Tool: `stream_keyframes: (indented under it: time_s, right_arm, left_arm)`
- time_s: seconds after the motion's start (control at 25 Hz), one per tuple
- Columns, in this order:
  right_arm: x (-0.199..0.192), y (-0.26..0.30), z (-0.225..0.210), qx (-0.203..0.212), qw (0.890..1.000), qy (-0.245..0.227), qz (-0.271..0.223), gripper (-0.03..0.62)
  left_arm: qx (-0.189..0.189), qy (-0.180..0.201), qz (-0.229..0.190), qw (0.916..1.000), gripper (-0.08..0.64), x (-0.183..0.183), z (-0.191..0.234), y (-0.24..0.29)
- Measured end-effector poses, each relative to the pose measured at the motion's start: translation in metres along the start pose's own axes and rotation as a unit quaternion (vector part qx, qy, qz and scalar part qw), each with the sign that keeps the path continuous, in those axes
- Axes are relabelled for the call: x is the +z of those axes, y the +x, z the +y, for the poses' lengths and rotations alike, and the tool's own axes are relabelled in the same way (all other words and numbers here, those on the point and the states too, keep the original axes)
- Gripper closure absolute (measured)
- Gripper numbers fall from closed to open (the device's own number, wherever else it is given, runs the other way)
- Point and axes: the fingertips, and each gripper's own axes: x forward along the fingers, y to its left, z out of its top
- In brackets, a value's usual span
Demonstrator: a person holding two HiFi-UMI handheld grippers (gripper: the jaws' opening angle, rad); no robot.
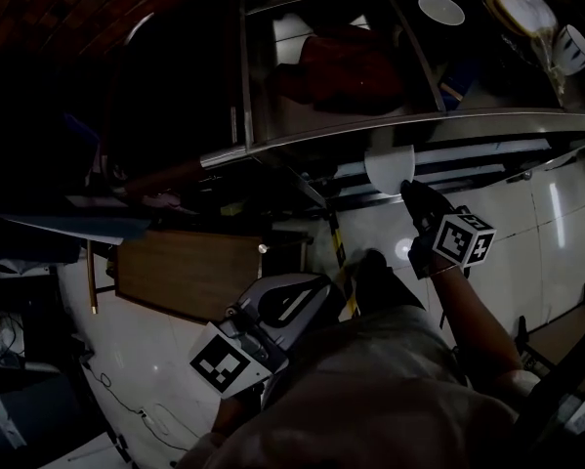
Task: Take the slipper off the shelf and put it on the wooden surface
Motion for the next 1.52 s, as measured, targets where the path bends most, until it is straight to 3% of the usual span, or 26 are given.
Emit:
stream_keyframes:
  time_s: [0.16, 0.4, 0.68, 0.84, 1.0, 1.36, 1.52]
  right_arm:
    - [0.001, -0.025, 0.022, -0.007, 1.000, -0.023, -0.014, 0.561]
    - [-0.013, -0.071, 0.066, -0.024, 0.998, -0.015, -0.052, 0.561]
    - [-0.067, -0.120, 0.139, -0.059, 0.993, -0.021, -0.098, 0.561]
    - [-0.108, -0.147, 0.173, -0.077, 0.991, -0.057, -0.091, 0.561]
    - [-0.135, -0.183, 0.200, -0.096, 0.985, -0.110, -0.097, 0.561]
    - [-0.164, -0.234, 0.262, -0.049, 0.977, -0.169, -0.120, 0.561]
    - [-0.190, -0.259, 0.290, -0.023, 0.979, -0.163, -0.121, 0.561]
  left_arm:
    - [-0.012, -0.031, -0.053, 0.9980, 0.565, 0.015, 0.001, -0.022]
    - [-0.025, -0.018, -0.062, 0.9976, 0.565, 0.020, -0.002, -0.066]
    - [-0.093, 0.012, -0.072, 0.9929, 0.565, 0.013, -0.015, -0.121]
    - [-0.107, 0.027, -0.049, 0.9927, 0.565, -0.003, -0.010, -0.138]
    - [-0.127, 0.030, -0.053, 0.9900, 0.565, -0.006, -0.030, -0.146]
    - [-0.121, 0.064, -0.059, 0.9888, 0.565, -0.024, -0.107, -0.184]
    - [-0.104, 0.080, -0.024, 0.9911, 0.565, -0.053, -0.148, -0.208]
